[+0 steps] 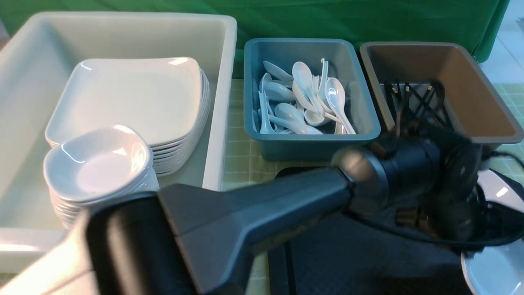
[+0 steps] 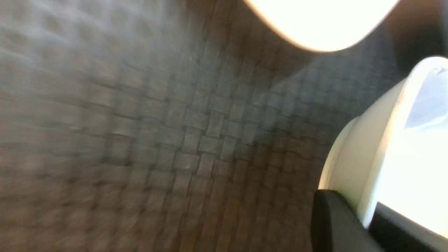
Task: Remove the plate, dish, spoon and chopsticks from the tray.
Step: Use the left arm to grab a small plate from the dinner plate, then use the left arm to put the small plate into the large storage box on the left
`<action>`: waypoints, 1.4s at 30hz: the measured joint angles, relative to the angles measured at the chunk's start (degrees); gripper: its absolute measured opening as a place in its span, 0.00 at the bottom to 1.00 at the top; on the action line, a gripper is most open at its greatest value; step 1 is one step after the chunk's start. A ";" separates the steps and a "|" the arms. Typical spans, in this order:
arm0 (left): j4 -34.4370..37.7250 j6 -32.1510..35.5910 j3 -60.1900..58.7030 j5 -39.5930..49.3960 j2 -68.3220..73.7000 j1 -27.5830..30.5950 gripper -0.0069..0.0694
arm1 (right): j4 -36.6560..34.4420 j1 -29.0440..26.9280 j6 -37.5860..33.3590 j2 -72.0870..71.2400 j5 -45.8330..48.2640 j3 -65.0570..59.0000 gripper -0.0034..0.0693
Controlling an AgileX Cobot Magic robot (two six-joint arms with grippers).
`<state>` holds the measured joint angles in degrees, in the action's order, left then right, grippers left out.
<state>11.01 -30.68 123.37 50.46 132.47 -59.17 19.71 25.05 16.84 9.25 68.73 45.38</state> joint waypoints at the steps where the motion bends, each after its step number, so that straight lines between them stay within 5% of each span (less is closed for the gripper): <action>1: -1.29 0.58 0.00 1.64 -2.47 0.51 0.10 | 0.19 0.00 0.00 0.00 0.00 0.00 0.22; 9: -9.43 6.65 0.00 13.94 -20.59 8.62 0.10 | 0.45 0.00 0.00 0.00 -0.75 0.00 0.23; 12: -13.28 7.26 -1.18 18.31 -29.43 16.77 0.10 | 0.61 0.00 0.00 0.00 -3.90 -0.05 0.24; 28: -2.67 11.43 -42.09 17.71 -57.15 58.77 0.10 | 0.66 0.00 0.00 0.00 -12.82 -0.05 0.24; 34: 1.59 11.43 -54.87 9.17 -58.20 65.95 0.10 | 0.66 0.00 0.00 0.00 -14.22 -0.05 0.24; 42: 3.93 11.45 -62.57 3.08 -58.25 67.88 0.10 | 0.66 0.00 0.04 0.00 -15.07 -0.05 0.24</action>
<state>14.94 -19.23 60.80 53.54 74.22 8.72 20.36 25.05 16.88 9.25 53.66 45.34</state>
